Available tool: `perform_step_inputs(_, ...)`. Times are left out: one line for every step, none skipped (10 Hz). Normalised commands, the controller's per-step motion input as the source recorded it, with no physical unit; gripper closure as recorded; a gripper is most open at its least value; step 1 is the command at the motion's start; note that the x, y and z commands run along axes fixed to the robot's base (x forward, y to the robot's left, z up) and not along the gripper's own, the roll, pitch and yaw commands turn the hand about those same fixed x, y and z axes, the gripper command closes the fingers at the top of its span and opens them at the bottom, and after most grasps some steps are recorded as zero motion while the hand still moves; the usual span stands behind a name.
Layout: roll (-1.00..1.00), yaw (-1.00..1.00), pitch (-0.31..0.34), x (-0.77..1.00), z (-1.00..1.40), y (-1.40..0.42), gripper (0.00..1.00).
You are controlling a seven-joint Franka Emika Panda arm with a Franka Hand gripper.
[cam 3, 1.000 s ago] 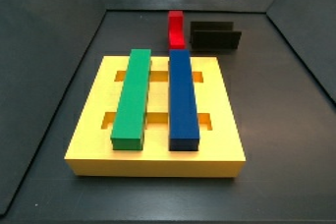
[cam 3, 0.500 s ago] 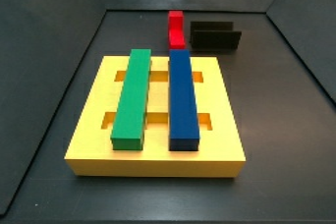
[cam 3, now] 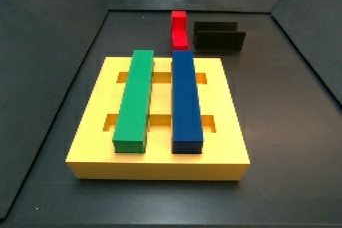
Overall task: Pick up the purple object. Move up. Place the purple object on the fixture. Regrasp the purple object. Move to above the board. Insert the purple object.
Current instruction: Place the purple object on the fixture.
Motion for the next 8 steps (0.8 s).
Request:
perform_step_inputs(-0.01, 0.46, 0.134, 0.55, 0.00, 0.07, 1.00)
perform_step_inputs(-0.08, 0.44, 0.080, 0.55, -0.08, 0.11, 1.00)
perform_step_inputs(-0.19, 0.40, 0.097, 0.53, -0.15, 0.17, 1.00)
perform_step_inputs(-0.20, 0.31, 0.134, 0.61, -0.13, 0.21, 1.00)
perform_step_inputs(-0.19, 0.25, 0.097, 0.70, -0.15, 0.26, 1.00)
perform_step_inputs(-0.19, 0.19, 0.106, 0.76, -0.14, 0.29, 1.00)
perform_step_inputs(-0.19, 0.18, 0.089, 0.81, -0.13, 0.25, 1.00)
perform_step_inputs(-0.25, 0.13, 0.000, 0.96, -0.26, 0.18, 1.00)
